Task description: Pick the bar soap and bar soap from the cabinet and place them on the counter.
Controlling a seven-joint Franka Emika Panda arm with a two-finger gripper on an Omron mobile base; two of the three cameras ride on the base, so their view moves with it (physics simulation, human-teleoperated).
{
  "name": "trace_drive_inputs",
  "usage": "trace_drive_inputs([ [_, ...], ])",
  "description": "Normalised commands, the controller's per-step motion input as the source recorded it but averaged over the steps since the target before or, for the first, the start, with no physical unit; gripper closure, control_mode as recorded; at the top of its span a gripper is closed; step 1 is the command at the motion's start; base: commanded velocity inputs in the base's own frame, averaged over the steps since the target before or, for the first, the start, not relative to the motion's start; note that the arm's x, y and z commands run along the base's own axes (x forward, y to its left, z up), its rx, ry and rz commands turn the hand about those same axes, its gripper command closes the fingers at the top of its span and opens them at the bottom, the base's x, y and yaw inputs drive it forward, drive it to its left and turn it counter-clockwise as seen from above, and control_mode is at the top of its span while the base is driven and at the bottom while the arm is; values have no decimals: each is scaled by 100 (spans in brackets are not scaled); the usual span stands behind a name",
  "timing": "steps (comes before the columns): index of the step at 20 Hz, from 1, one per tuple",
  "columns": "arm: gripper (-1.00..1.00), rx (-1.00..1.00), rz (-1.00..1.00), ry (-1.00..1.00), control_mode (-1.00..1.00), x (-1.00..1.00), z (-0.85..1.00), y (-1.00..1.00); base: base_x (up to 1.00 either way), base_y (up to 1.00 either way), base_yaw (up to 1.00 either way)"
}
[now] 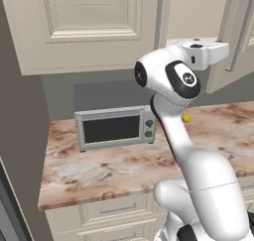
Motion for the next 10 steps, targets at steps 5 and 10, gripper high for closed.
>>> trace_drive_inputs([
  [5,-100,6,-23,0,-100,-24,0,-50,0,0,0],
  [10,-100,6,-17,0,-100,-30,0,-69,0,0,0],
])
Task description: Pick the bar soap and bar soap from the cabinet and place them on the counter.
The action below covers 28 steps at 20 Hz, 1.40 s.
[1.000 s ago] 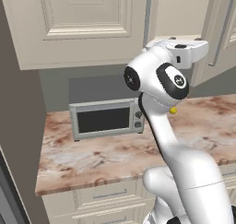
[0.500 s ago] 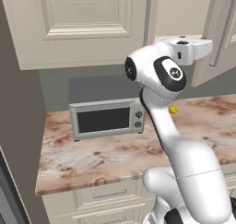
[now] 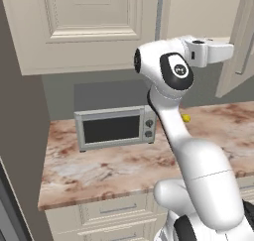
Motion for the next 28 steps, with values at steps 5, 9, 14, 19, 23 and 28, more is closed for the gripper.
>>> trace_drive_inputs([
  [5,-100,7,-7,1,-100,-34,0,-97,0,0,0],
  [9,-100,6,-3,0,-100,-44,-6,-96,0,0,0],
  [14,-100,1,0,5,-100,-36,-21,-89,0,0,0],
  [19,-100,-7,1,12,-100,-17,-24,-75,0,0,0],
  [23,-100,-15,0,14,-100,-4,-24,-79,0,0,0],
  [28,-100,-13,-6,20,-100,0,-24,-87,0,0,0],
])
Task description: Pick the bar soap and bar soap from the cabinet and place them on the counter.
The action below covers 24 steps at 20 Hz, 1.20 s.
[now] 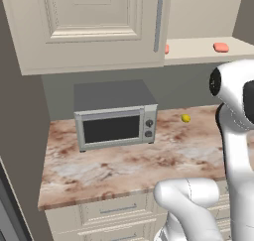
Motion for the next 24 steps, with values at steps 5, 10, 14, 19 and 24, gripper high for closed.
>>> trace_drive_inputs([
  [5,-100,-7,-18,18,-100,11,-24,-87,0,0,0],
  [10,-100,-1,-26,10,-100,16,-26,-77,0,0,0],
  [14,-100,0,-22,8,-100,19,-18,-41,0,0,0],
  [19,-100,-1,-7,0,-100,-13,-1,26,0,0,0],
  [24,-100,-2,0,-5,-100,-45,2,48,0,0,0],
])
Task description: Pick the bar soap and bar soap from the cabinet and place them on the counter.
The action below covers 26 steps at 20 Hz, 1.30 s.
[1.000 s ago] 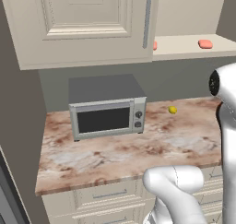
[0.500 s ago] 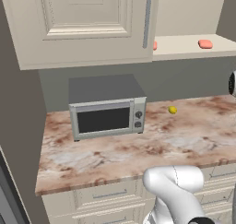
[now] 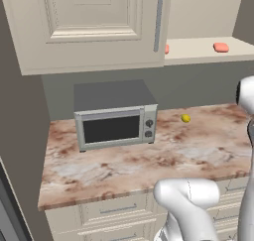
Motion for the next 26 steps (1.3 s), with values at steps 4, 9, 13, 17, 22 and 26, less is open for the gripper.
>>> trace_drive_inputs([
  [4,-100,0,9,-5,-100,-48,0,35,0,0,0],
  [9,-100,-3,10,-2,-100,-44,5,40,0,0,0],
  [13,-100,-9,7,0,-100,-31,0,66,0,0,0],
  [17,-100,-5,2,-6,-100,-36,12,53,0,0,0],
  [22,-100,0,9,-4,-100,-28,16,42,0,0,0],
  [26,-100,0,17,0,-100,-23,15,14,0,0,0],
])
